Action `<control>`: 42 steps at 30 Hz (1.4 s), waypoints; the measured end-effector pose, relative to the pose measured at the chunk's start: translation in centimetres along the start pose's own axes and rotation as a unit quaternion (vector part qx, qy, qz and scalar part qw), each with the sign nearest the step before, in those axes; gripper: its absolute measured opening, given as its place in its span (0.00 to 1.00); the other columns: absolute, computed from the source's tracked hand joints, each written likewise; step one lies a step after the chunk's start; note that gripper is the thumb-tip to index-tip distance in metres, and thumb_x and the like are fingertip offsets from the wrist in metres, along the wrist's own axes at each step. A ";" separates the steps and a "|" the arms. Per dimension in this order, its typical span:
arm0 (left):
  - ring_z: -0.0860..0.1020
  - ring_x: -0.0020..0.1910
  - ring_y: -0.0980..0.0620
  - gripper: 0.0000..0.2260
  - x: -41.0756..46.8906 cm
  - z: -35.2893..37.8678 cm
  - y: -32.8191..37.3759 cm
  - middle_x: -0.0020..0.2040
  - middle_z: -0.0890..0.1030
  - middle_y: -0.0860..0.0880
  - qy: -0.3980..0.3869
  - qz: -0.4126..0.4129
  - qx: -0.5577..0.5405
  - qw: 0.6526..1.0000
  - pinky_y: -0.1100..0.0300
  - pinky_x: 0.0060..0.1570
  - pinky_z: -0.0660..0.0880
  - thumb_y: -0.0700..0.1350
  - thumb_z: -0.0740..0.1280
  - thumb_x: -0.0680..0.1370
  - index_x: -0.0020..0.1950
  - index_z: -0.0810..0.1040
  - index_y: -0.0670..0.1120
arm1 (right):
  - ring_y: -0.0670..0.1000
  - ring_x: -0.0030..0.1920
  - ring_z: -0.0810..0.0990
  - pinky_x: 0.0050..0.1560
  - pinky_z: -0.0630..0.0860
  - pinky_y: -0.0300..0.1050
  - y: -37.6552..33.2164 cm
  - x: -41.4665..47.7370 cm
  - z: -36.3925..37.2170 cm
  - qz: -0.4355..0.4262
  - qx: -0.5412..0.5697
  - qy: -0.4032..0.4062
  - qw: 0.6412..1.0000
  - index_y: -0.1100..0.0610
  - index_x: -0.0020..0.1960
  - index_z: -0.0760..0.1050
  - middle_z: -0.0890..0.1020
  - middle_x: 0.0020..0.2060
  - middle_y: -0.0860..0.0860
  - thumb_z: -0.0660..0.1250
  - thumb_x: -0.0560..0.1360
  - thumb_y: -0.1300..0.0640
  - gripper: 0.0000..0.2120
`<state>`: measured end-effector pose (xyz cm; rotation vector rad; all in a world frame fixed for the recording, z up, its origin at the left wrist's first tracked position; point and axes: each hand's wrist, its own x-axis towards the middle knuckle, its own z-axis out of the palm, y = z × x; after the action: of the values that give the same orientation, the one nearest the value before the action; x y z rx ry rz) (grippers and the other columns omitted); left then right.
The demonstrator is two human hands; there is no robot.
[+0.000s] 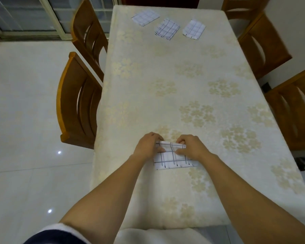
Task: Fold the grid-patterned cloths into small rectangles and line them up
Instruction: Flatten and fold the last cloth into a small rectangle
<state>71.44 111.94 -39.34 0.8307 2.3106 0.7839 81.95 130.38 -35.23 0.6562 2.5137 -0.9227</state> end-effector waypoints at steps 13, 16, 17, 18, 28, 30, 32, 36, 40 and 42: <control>0.82 0.48 0.55 0.05 -12.1 -7.2 4.7 0.47 0.86 0.53 0.119 -0.003 -0.419 0.900 0.60 0.49 0.79 0.48 0.71 0.79 0.51 0.83 0.49 | 0.41 0.39 0.83 0.41 0.76 0.35 -6.4 -12.8 -1.4 -0.034 0.348 0.230 0.908 0.54 0.45 0.83 0.85 0.38 0.45 0.78 0.71 0.55 0.06; 0.85 0.49 0.54 0.06 -15.4 -7.2 6.4 0.49 0.86 0.52 0.116 -0.007 -0.413 0.903 0.58 0.49 0.82 0.50 0.68 0.81 0.52 0.83 0.51 | 0.42 0.45 0.84 0.46 0.78 0.41 -7.6 -14.6 -1.2 -0.049 0.400 0.249 0.881 0.51 0.47 0.82 0.86 0.43 0.45 0.75 0.74 0.52 0.05; 0.85 0.48 0.54 0.06 -16.5 -7.3 6.8 0.50 0.86 0.51 0.134 -0.008 -0.417 0.899 0.57 0.49 0.82 0.50 0.67 0.82 0.53 0.82 0.51 | 0.45 0.46 0.85 0.48 0.79 0.46 -7.8 -15.2 -0.9 -0.054 0.414 0.243 0.875 0.51 0.47 0.82 0.86 0.44 0.48 0.73 0.75 0.51 0.04; 0.85 0.48 0.54 0.07 -17.7 -7.5 7.2 0.51 0.86 0.51 0.156 -0.011 -0.417 0.896 0.56 0.50 0.82 0.51 0.66 0.82 0.55 0.82 0.51 | 0.49 0.49 0.85 0.51 0.81 0.51 -8.0 -15.8 -0.4 -0.059 0.428 0.233 0.871 0.52 0.47 0.83 0.87 0.45 0.50 0.72 0.76 0.51 0.04; 0.83 0.56 0.51 0.14 -30.3 -7.2 8.3 0.58 0.84 0.50 0.152 -0.039 -0.400 0.903 0.51 0.51 0.82 0.53 0.63 0.83 0.66 0.76 0.49 | 0.45 0.47 0.85 0.46 0.80 0.41 -10.1 -24.7 6.5 -0.092 0.475 0.230 0.844 0.51 0.51 0.82 0.86 0.45 0.46 0.72 0.77 0.53 0.04; 0.85 0.51 0.53 0.12 -32.7 -7.7 7.9 0.55 0.84 0.52 0.146 -0.048 -0.405 0.901 0.52 0.43 0.83 0.52 0.63 0.83 0.65 0.75 0.50 | 0.45 0.47 0.85 0.45 0.80 0.40 -11.4 -26.0 7.1 -0.106 0.475 0.231 0.842 0.51 0.53 0.82 0.86 0.46 0.46 0.72 0.77 0.54 0.05; 0.85 0.49 0.53 0.08 -34.3 -8.7 7.5 0.50 0.85 0.54 0.155 -0.049 -0.396 0.904 0.54 0.38 0.83 0.52 0.62 0.84 0.60 0.76 0.53 | 0.45 0.48 0.85 0.45 0.81 0.39 -12.9 -27.1 7.7 -0.119 0.488 0.215 0.838 0.51 0.54 0.81 0.86 0.47 0.46 0.72 0.77 0.54 0.07; 0.85 0.48 0.54 0.07 -36.0 -10.9 5.5 0.49 0.84 0.54 0.172 -0.049 -0.387 0.904 0.55 0.38 0.83 0.54 0.61 0.83 0.56 0.76 0.54 | 0.48 0.49 0.86 0.49 0.83 0.47 -15.8 -27.6 9.5 -0.102 0.489 0.188 0.845 0.53 0.54 0.82 0.87 0.47 0.49 0.70 0.78 0.51 0.08; 0.85 0.47 0.52 0.08 -37.7 -13.9 1.4 0.47 0.86 0.53 0.172 -0.047 -0.419 0.890 0.56 0.36 0.82 0.53 0.62 0.83 0.56 0.78 0.52 | 0.50 0.49 0.85 0.52 0.83 0.50 -20.6 -26.3 11.7 -0.090 0.454 0.190 0.866 0.54 0.54 0.81 0.86 0.47 0.50 0.69 0.78 0.49 0.10; 0.85 0.42 0.51 0.08 -38.5 -16.6 -1.6 0.44 0.85 0.51 0.200 -0.049 -0.419 0.884 0.57 0.32 0.81 0.52 0.63 0.83 0.55 0.79 0.50 | 0.50 0.49 0.85 0.51 0.82 0.50 -24.3 -24.9 13.0 -0.098 0.435 0.187 0.875 0.54 0.54 0.82 0.86 0.47 0.49 0.70 0.78 0.50 0.10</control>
<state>85.02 78.68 -17.71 0.1564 1.9659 1.8485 91.59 97.84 -20.00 0.8999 2.4040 -2.2437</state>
